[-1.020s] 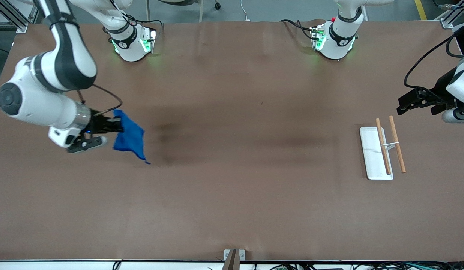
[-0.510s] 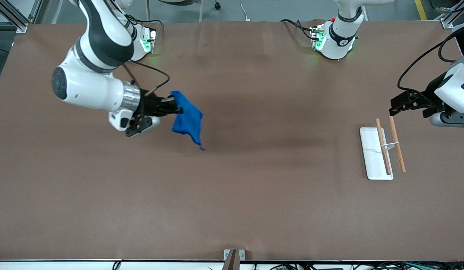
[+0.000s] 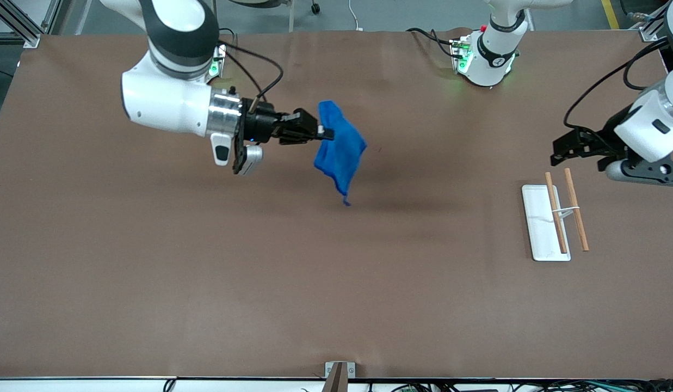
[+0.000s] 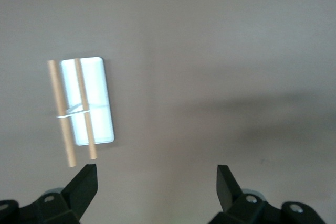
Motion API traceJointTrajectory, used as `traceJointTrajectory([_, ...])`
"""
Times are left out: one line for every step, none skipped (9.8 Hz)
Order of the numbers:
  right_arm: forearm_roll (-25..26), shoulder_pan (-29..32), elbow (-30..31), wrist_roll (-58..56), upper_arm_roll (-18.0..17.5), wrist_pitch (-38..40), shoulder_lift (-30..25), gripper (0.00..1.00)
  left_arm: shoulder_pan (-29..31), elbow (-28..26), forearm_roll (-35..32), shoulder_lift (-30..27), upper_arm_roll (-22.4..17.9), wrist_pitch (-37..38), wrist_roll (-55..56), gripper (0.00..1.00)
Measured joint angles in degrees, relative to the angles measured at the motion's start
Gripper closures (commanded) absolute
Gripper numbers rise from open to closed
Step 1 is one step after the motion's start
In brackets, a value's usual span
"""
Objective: Right arm passes towel to left arm to hang
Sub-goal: 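Carry the towel to mid-table while the left gripper reaches toward it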
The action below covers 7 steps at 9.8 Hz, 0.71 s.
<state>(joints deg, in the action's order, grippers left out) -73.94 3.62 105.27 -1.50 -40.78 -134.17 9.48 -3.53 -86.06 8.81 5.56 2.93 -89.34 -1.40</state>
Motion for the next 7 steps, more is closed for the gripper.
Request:
traceJointTrajectory([-3.7, -0.4, -0.8, 0.0, -2.3, -4.0, 0.8, 1.0, 0.5, -0.1, 7.7, 0.2, -0.1, 3.5, -0.6, 0.0])
traceJointTrajectory([-6.6, -0.6, -1.2, 0.0, -4.7, -7.5, 1.5, 1.0, 1.4, -0.3, 15.1, 1.0, -0.2, 7.6, -0.7, 0.0])
traceJointTrajectory([-8.8, -0.8, -1.3, 0.0, -6.7, -10.1, 1.9, 1.0, 2.2, -0.7, 21.2, 2.5, -0.3, 10.3, -0.9, 0.0])
traceJointTrajectory([-10.1, -0.8, -1.3, 0.0, -7.9, -11.6, 1.9, 1.0, 2.3, -1.9, 27.4, 4.3, -0.3, 11.2, -1.1, 0.0])
traceJointTrajectory([-10.6, -0.8, -1.4, 0.0, -8.3, -12.1, 1.9, 1.0, 2.2, -3.8, 33.7, 6.1, -0.2, 11.5, -1.2, 0.0])
traceJointTrajectory([-10.7, -0.8, -1.4, 0.0, -8.3, -12.2, 2.0, 1.0, 1.9, -5.7, 38.9, 7.6, 0.0, 11.5, -2.5, 0.0])
traceJointTrajectory([-10.8, -0.8, -1.5, 0.0, -8.3, -12.3, 2.1, 1.0, 1.7, -6.9, 42.3, 9.0, 0.1, 11.5, -5.6, 0.0])
